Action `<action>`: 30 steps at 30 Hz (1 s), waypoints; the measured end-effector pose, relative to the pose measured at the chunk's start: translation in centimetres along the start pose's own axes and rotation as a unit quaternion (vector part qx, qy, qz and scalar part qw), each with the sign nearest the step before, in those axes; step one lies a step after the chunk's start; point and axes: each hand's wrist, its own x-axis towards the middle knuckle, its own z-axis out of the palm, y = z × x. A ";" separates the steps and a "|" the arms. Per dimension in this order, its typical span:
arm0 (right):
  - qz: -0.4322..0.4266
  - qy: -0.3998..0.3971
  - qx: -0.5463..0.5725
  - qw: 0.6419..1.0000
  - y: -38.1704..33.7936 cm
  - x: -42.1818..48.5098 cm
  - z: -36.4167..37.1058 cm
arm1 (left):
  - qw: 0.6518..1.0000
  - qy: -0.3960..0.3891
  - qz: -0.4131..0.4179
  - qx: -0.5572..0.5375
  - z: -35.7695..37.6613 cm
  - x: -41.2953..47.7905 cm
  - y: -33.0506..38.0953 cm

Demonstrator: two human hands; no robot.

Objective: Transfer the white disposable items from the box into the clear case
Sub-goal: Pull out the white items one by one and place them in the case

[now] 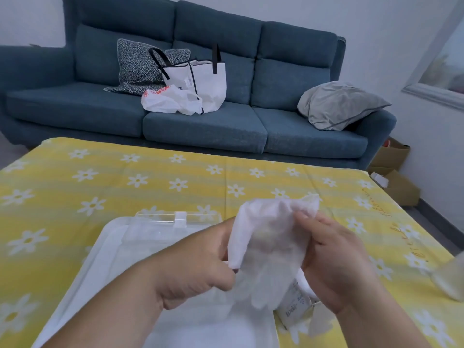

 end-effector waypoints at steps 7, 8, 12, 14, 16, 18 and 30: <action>0.004 -0.054 0.108 0.993 -0.5 -0.4 0.1 | 0.984 0.114 -0.047 -0.128 -1.6 0.5 -0.9; 0.012 -0.066 0.116 0.991 -0.5 -0.5 0.1 | 0.979 0.127 -0.055 -0.149 -1.6 0.6 -0.9; 0.041 -0.120 0.127 0.984 -0.3 -0.9 0.2 | 0.950 0.153 -0.078 -0.262 -1.9 1.0 -1.0; 0.054 -0.148 0.114 0.981 -0.1 -1.0 0.5 | 0.940 0.144 -0.090 -0.295 -1.9 1.0 -0.8; 0.067 -0.180 0.095 0.977 0.2 -1.3 0.8 | 0.940 0.123 -0.092 -0.303 -1.9 1.0 -0.7; 0.088 -0.205 0.079 0.972 0.5 -1.5 1.1 | 0.949 0.089 -0.079 -0.292 -1.4 0.6 -0.3; 0.020 -0.095 -0.078 0.992 0.2 -0.2 -0.4 | 0.940 0.180 -0.055 -0.285 -1.1 0.9 -1.1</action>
